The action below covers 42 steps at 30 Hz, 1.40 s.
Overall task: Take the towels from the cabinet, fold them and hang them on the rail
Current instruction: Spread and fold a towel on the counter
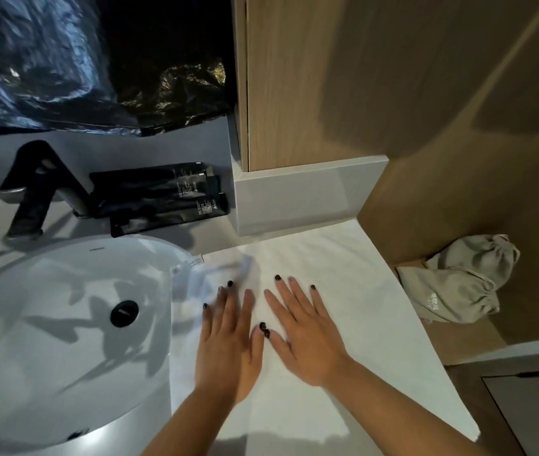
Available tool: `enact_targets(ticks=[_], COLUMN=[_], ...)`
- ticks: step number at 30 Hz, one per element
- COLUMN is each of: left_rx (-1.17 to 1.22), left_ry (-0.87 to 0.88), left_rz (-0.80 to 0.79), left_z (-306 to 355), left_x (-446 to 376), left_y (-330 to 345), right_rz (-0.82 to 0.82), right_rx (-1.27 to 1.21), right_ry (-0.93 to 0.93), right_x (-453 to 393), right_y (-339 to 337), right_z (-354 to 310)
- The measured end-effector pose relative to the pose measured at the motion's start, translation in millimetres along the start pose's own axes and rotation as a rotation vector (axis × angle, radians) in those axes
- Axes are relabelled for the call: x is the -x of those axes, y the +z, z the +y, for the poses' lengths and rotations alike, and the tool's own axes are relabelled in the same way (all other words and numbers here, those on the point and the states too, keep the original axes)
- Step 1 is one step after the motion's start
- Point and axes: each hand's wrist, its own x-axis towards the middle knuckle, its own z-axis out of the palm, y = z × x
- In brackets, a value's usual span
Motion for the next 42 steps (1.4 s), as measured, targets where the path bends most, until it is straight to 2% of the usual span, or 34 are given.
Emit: enact_targets(ticks=[3, 9, 11, 14, 16, 22, 28, 31, 33, 35, 36, 38, 39, 40, 42], left_rx=[-0.083, 0.016, 0.033, 0.037, -0.014, -0.080, -0.025, 0.288, 0.584, 0.906, 1.122, 1.646, 1.819, 1.909, 1.944], left_ry=[0.004, -0.152, -0.133, -0.094, -0.102, -0.203, -0.526, -0.758, -1.044, -1.359, -1.451, -1.433, -1.400, -1.371, -1.330], left_rz=[-0.040, 0.006, 0.024, -0.031, -0.041, -0.039, -0.014, 0.193, 0.362, 0.407, 0.409, 0.370, 0.341, 0.341, 0.345], left_z=[-9.0, -2.1, 12.1, 34.4, 35.0, 15.1, 35.4, 70.9, 93.4, 101.0, 101.3, 101.9, 102.3, 101.5, 104.7], left_x=[2.2, 32.6, 59.2, 102.5, 120.5, 153.5, 194.5, 204.8, 203.5, 198.0, 194.9, 190.4, 190.3, 190.8, 195.8], left_y=[-3.8, -21.0, -17.9, -11.8, -11.3, -12.0, -12.8, -11.7, -19.6, -22.2, -23.1, -25.8, -25.5, -25.2, -24.9], right_rz=[-0.001, -0.074, -0.064, -0.080, -0.090, -0.096, -0.170, -0.184, -0.165, -0.114, -0.097, -0.081, -0.083, -0.097, -0.147], right_rx=[-0.041, -0.015, -0.047, -0.069, -0.011, -0.001, -0.009, -0.170, -0.367, -0.554, -0.655, -0.890, -0.989, -1.072, -1.206], right_ry=[0.064, 0.187, 0.127, -0.124, -0.223, -0.093, 0.046, 0.090, 0.067, 0.077, 0.126, 0.269, 0.343, 0.421, 0.599], right_x=[3.8, 23.7, 39.2, 77.2, 99.5, 121.3, 147.1, 169.2, 189.0, 208.5, 216.0, 226.1, 228.5, 230.0, 230.7], right_y=[-7.5, -24.2, -27.9, -21.0, -9.9, -6.8, -16.6, -22.6, -27.9, -29.9, -29.7, -24.8, -21.8, -17.3, -12.5], right_z=[30.8, 65.6, 50.2, 15.0, 4.8, 39.5, 55.4, 37.7, 19.6, -0.7, -10.9, -27.0, -32.1, -35.4, -39.7])
